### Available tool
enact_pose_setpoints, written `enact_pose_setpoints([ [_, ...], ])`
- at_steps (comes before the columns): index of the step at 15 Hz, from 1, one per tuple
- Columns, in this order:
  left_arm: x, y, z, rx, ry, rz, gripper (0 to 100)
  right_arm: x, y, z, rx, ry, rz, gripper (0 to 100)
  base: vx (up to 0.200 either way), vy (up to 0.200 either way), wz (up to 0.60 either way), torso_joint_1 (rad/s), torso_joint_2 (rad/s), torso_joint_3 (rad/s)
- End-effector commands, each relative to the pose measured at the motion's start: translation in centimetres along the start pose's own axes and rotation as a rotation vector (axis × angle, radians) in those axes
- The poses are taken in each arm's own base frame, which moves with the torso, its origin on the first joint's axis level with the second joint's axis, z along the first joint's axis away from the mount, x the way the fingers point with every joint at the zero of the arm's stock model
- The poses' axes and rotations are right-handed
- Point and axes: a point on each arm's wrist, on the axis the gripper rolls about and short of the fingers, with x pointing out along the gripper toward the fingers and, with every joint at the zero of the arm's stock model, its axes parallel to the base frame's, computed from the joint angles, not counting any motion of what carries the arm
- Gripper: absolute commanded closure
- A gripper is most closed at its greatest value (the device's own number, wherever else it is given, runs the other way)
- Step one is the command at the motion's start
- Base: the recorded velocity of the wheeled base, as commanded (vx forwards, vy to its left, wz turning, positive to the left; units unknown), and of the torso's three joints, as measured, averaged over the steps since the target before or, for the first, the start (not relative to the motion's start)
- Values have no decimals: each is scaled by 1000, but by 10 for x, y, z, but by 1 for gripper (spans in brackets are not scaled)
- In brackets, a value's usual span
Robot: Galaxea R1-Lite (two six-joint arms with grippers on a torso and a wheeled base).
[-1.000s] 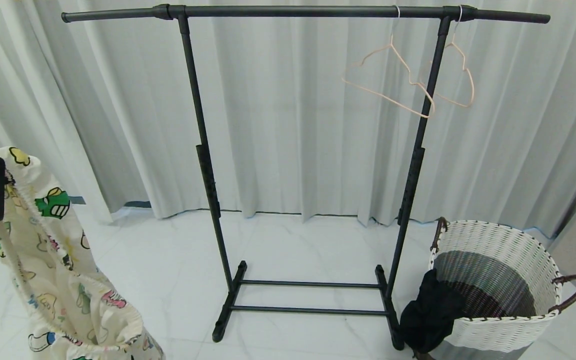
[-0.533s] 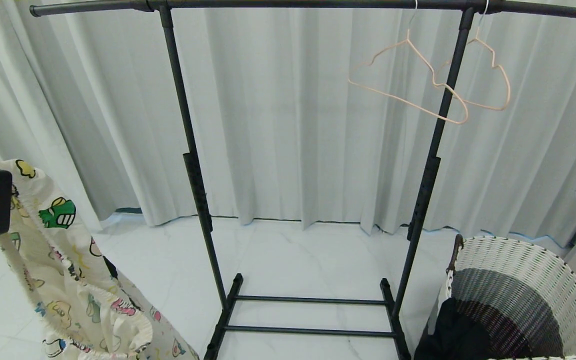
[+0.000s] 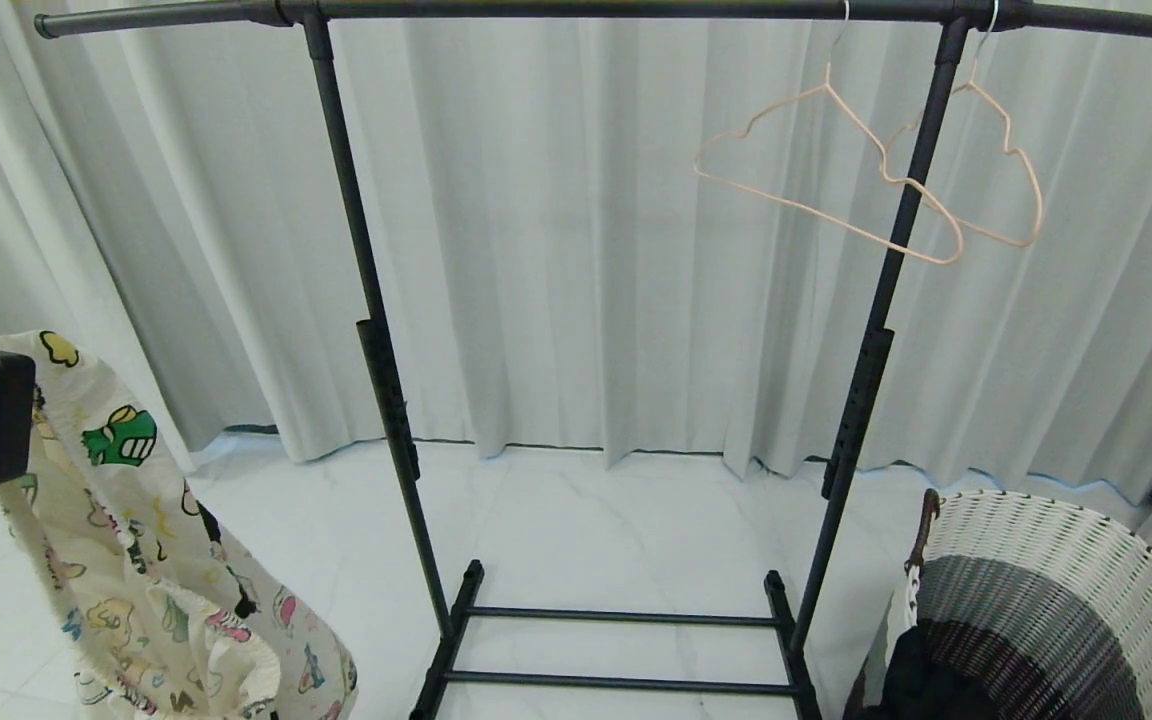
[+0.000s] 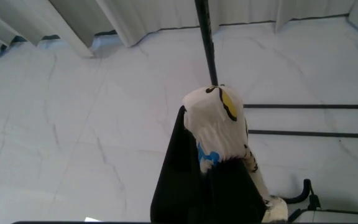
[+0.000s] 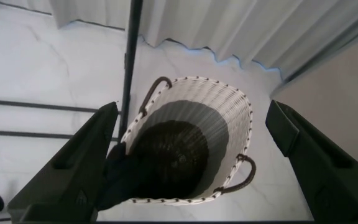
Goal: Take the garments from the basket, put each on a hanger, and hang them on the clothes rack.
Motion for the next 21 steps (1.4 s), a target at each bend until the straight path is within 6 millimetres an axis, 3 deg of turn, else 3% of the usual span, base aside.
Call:
enact_pose_setpoints([
  [1,1,0,0,2,1,0,100,0,0,0,0,1,-1,0,0,0,0,66,-320,-246],
  [12,1,-1,0,1,3,0,100,3,-5,2,30,-8,-37,0,0,0,0,165,-452,-282],
  [19,-1,0,-6,2,7,-1,100,19,-2,7,67,-19,-46,0,0,0,0,193,-444,-257],
  [21,-1,0,-6,3,8,-1,100,32,0,6,83,-37,-35,0,0,0,0,49,-110,-63],
])
